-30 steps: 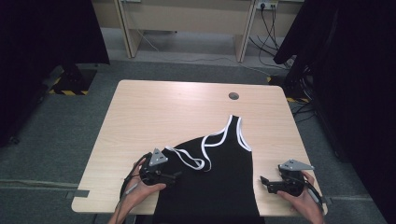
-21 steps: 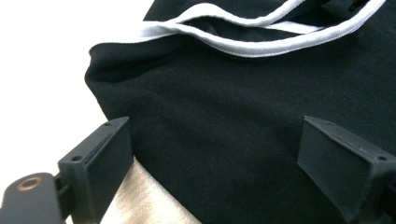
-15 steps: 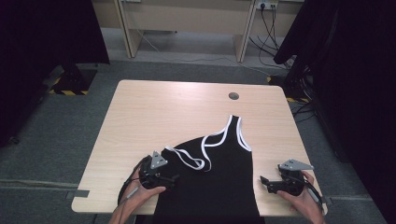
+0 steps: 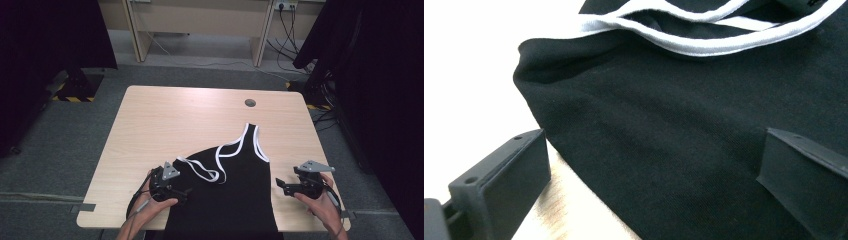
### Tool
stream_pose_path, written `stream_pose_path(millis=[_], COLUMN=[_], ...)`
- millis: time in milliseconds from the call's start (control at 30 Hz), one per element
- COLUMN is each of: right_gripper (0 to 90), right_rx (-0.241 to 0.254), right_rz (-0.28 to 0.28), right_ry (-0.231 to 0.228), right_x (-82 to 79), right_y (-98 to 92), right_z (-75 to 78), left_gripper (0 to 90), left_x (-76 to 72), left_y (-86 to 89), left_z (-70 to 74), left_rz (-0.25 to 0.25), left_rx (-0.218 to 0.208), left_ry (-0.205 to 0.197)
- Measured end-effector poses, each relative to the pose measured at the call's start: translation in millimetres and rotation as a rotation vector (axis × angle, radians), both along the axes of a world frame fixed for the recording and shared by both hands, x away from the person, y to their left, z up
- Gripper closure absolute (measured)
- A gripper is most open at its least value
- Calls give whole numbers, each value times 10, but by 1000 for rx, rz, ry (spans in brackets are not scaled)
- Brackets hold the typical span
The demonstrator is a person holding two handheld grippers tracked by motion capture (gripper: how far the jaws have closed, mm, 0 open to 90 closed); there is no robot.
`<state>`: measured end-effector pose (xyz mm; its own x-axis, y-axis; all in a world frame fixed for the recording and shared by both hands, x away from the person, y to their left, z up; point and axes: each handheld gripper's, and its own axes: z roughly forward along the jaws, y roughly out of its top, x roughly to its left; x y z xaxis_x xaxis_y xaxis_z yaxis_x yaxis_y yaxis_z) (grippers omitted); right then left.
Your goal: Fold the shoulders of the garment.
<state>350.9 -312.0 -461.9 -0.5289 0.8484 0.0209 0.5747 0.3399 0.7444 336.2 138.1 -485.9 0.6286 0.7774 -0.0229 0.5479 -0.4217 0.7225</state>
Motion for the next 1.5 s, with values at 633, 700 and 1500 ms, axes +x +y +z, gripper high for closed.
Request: stream_pose_path(millis=[633,700,1500], right_gripper=[158,165,250], right_rx=[15,20,-38], right_rz=[33,33,0], right_ry=[6,9,74], right_x=[643,755,1674], right_y=[348,405,888], right_z=[111,129,-111], left_gripper=[0,0,0], left_x=[0,0,0], left_y=[0,0,1], left_z=[1,0,0], left_rz=[0,0,0], left_rx=[1,1,0], left_ry=[0,0,0])
